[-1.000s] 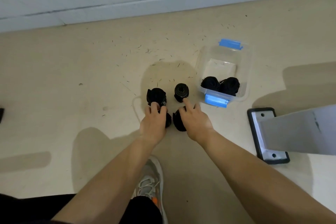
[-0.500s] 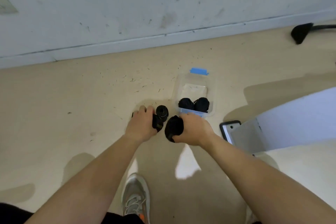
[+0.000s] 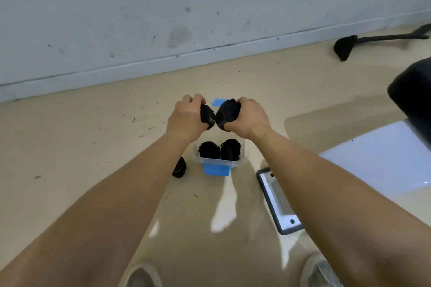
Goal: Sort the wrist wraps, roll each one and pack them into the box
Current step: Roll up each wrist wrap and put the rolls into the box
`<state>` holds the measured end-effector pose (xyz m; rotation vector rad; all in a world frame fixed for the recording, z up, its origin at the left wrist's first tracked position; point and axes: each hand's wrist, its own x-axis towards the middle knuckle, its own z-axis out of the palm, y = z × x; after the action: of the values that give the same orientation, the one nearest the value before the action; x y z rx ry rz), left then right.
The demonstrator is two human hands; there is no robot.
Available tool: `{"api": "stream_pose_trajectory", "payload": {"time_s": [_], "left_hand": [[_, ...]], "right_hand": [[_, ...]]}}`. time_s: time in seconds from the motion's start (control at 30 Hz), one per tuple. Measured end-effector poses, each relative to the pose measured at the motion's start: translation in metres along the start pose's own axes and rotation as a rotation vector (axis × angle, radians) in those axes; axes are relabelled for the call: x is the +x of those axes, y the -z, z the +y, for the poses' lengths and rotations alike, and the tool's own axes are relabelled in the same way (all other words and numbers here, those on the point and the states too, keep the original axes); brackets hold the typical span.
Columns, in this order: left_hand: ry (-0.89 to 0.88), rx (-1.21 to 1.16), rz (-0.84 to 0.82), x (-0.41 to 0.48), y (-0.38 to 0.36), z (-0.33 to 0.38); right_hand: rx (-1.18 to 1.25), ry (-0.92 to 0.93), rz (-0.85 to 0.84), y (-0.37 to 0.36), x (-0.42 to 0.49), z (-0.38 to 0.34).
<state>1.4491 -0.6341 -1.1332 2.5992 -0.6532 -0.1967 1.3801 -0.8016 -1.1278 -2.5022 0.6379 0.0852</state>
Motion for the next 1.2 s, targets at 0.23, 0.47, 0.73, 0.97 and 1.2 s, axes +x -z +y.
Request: {"api": "stream_pose_trajectory", "payload": {"time_s": [0.23, 0.47, 0.73, 0.97, 1.2], "left_hand": [[-0.043, 0.154, -0.07, 0.046, -0.06, -0.016], [-0.16, 0.447, -0.145, 0.059, -0.104, -0.031], [-0.191, 0.541, -0.263, 0.056, -0.109, -0.034], [-0.195, 0.55, -0.331, 0.045, -0.102, -0.025], [-0.153, 0.262, -0.28, 0.003, -0.057, -0.037]], "right_hand": [[-0.104, -0.004, -0.077, -0.047, 0.056, 0.037], [-0.51, 0.215, -0.06, -0.073, 0.065, 0.056], [-0.596, 0.23, -0.224, -0.079, 0.057, 0.062], [-0.633, 0.176, -0.284, -0.074, 0.042, 0.054], [-0.608, 0.158, -0.247, -0.067, 0.009, 0.027]]}}
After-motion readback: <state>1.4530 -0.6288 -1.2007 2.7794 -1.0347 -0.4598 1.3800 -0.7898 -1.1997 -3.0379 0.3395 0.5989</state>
